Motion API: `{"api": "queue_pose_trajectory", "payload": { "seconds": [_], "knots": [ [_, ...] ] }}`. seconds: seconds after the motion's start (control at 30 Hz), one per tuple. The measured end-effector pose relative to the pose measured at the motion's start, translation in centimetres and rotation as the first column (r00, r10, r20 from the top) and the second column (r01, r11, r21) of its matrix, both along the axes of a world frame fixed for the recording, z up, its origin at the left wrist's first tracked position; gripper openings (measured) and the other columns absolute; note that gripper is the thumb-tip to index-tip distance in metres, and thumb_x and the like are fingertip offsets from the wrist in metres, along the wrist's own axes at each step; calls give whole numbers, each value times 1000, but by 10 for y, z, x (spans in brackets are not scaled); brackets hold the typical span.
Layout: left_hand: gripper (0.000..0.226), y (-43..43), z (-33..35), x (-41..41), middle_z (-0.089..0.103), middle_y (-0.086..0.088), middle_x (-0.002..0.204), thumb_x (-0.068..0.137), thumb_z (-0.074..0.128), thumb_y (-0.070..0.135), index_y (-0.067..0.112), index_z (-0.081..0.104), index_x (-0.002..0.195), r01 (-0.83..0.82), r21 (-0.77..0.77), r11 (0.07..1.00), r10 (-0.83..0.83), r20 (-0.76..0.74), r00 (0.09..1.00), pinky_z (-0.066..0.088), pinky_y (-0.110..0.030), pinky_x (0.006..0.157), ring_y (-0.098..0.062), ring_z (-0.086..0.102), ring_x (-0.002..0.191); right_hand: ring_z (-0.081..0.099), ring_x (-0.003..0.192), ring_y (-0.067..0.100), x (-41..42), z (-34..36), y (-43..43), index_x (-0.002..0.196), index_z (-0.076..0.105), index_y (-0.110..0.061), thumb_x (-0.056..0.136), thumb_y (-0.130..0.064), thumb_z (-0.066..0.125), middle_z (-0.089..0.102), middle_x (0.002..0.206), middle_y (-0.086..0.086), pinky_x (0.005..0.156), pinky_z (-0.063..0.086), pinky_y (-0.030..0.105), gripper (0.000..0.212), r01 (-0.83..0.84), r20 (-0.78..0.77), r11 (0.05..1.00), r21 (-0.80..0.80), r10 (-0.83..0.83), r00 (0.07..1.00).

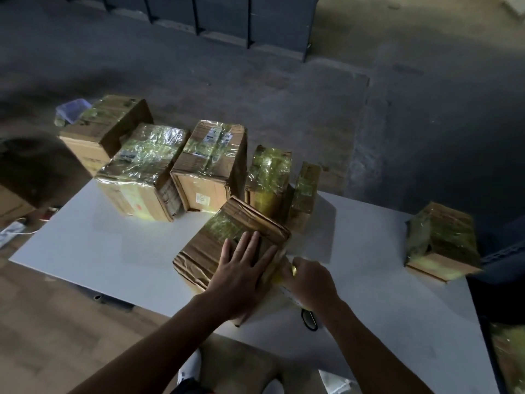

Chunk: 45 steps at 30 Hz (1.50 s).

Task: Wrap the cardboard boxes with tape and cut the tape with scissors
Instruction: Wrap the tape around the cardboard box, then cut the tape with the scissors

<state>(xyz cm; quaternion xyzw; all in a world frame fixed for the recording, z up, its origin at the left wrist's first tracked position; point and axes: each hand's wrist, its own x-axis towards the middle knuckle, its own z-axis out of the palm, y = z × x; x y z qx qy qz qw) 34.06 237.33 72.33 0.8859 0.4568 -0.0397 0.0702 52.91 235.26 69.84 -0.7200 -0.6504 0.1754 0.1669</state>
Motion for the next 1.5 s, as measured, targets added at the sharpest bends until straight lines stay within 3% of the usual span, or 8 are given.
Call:
{"api": "queue_pose_trajectory", "payload": {
  "seconds": [0.2, 0.4, 0.5, 0.67, 0.8, 0.93, 1.27, 1.5],
  "knots": [
    [70, 5, -5, -12, -35, -6, 150, 96, 20, 45, 50, -38, 133, 103, 36, 994, -103, -11, 995, -25, -59, 103, -36, -37, 135, 62, 91, 28, -18, -1, 1, 102, 59, -10, 97, -33, 43, 67, 97, 10, 71, 41, 29, 29, -27, 57, 990, -141, 35, 998],
    [70, 23, 9, -44, -32, -6, 153, 100, 39, 35, 56, -13, 142, 293, 31, 956, -290, -76, 954, -15, -62, 112, -36, -33, 139, 61, 97, 26, -24, 13, -4, 110, 63, -10, 98, -46, 42, 66, 103, 12, 79, 46, 33, 44, -53, -337, 928, -369, -80, 938],
    [69, 17, 10, -39, -22, -8, 158, 96, 48, 28, 49, 8, 148, 249, 52, 967, -244, -82, 966, -7, -63, 115, -34, -27, 141, 58, 98, 22, -24, 14, -4, 117, 61, -10, 98, -49, 40, 62, 106, 8, 80, 44, 33, 48, -94, -375, 913, -397, -68, 924],
    [63, 0, 3, -26, 2, -16, 161, 86, 63, 17, 38, 40, 140, 163, 154, 975, -164, -5, 986, 0, -61, 114, -34, -13, 144, 61, 84, 21, -9, 5, -9, 93, 61, -22, 96, -50, 44, 60, 78, -7, 62, 44, 23, 33, -39, -488, 912, -408, -181, 854],
    [70, -6, 2, -25, 34, -21, 151, 65, 84, 13, 33, 57, 126, 123, 216, 969, -139, 59, 989, 30, -66, 105, -40, 26, 141, 61, 87, 27, 15, -22, -21, 93, 60, -14, 97, -37, 46, 64, 87, 4, 61, 38, 25, 27, 56, -205, 901, -430, -157, 966],
    [68, -9, 2, -26, 40, -22, 147, 60, 87, 8, 30, 63, 120, 104, 229, 968, -131, 110, 985, 36, -67, 100, -41, 34, 137, 57, 98, 28, 32, -48, -40, 103, 56, -7, 96, -31, 46, 59, 108, 13, 74, 42, 30, 27, 95, 136, 912, -399, -44, 990],
    [65, 1, 15, -54, 33, -16, 151, 64, 80, -11, 31, 70, 113, 247, 188, 951, -275, 145, 950, 31, -64, 104, -39, 27, 139, 49, 113, 23, 38, -59, -51, 125, 44, -15, 95, -28, 46, 46, 122, 6, 86, 46, 31, 33, 93, 329, 943, -321, 19, 944],
    [48, -14, 13, -48, 42, -19, 146, 67, 78, -9, 23, 74, 103, 160, 246, 956, -215, 215, 953, 29, -64, 105, -38, 30, 138, 50, 114, 26, 34, -60, -42, 125, 45, -15, 97, -26, 45, 50, 122, 7, 89, 45, 35, 30, 49, 399, 929, -366, 109, 910]
  ]
}}
